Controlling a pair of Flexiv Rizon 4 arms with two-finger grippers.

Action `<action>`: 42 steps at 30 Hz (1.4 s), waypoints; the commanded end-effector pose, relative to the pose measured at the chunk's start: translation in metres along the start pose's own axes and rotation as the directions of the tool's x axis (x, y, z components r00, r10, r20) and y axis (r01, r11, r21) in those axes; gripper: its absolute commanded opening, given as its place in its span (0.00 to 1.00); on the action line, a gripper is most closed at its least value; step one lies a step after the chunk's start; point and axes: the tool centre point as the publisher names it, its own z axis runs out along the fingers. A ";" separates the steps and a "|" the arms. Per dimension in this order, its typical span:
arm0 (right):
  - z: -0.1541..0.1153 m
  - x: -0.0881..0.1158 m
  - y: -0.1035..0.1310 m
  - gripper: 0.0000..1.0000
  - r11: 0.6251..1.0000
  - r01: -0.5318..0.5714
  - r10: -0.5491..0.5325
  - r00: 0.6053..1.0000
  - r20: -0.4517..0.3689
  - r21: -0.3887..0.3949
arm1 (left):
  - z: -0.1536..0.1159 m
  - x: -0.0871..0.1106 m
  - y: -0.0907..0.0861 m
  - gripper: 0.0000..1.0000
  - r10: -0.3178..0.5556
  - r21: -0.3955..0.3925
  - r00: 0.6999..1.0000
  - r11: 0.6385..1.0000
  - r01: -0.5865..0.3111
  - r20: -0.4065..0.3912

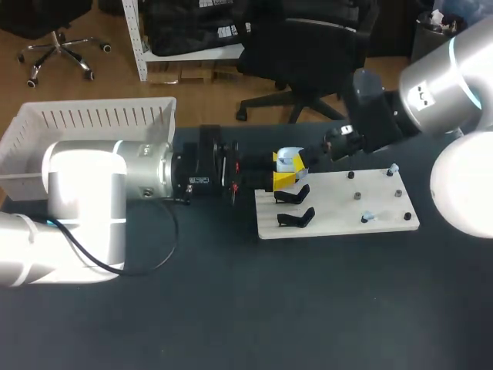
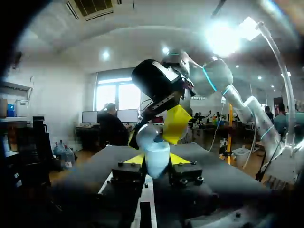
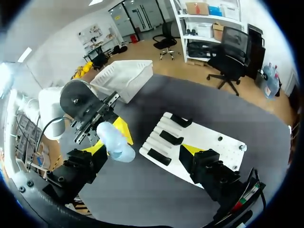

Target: Pick up each earbud case from the left stands, insert the matching earbuds, close the lid, and place the case in the box.

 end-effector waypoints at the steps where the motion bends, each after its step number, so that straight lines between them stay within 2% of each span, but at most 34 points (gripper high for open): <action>1: -0.009 -0.007 0.000 1.00 1.000 0.021 -0.021 1.000 0.019 0.022 | 0.000 0.001 -0.001 0.00 0.004 -0.006 1.000 1.000 -0.004 0.004; 5: -0.027 -0.015 -0.009 1.00 0.994 0.068 -0.072 0.997 0.033 0.088 | 0.000 0.001 -0.001 0.00 0.004 -0.006 1.000 1.000 -0.004 0.004; 10: -0.051 -0.018 -0.043 1.00 0.978 0.060 -0.057 0.998 -0.021 0.202 | 0.000 0.001 -0.001 0.00 0.004 -0.006 1.000 1.000 -0.004 0.004; 14: -0.061 -0.011 -0.080 1.00 0.951 0.062 -0.020 0.990 -0.140 0.302 | 0.000 0.001 -0.001 0.00 0.004 -0.006 1.000 1.000 -0.004 0.004; 17: -0.061 -0.002 -0.104 1.00 0.941 0.050 0.024 0.977 -0.213 0.336 | 0.000 0.001 -0.001 0.00 0.004 -0.006 1.000 1.000 -0.004 0.004; 18: -0.060 0.002 -0.114 1.00 0.927 0.065 0.035 0.966 -0.257 0.370 | 0.000 0.001 -0.001 0.00 0.004 -0.006 1.000 1.000 -0.004 0.004; 22: -0.052 0.013 -0.139 1.00 0.904 0.084 0.058 0.947 -0.317 0.418 | 0.000 0.001 -0.001 0.00 0.004 -0.006 1.000 1.000 -0.004 0.004; 31: -0.021 0.029 -0.178 1.00 0.884 0.137 0.046 0.926 -0.375 0.447 | 0.000 0.001 -0.001 0.00 0.004 -0.006 1.000 1.000 -0.004 0.004; 35: -0.007 0.035 -0.192 1.00 0.883 0.140 0.065 0.909 -0.412 0.448 | 0.000 0.001 -0.001 0.00 0.004 -0.006 1.000 1.000 -0.004 0.004; 42: 0.011 0.040 -0.211 0.97 0.890 0.122 0.087 0.900 -0.426 0.440 | 0.000 0.001 -0.001 0.00 0.004 -0.006 1.000 1.000 -0.004 0.004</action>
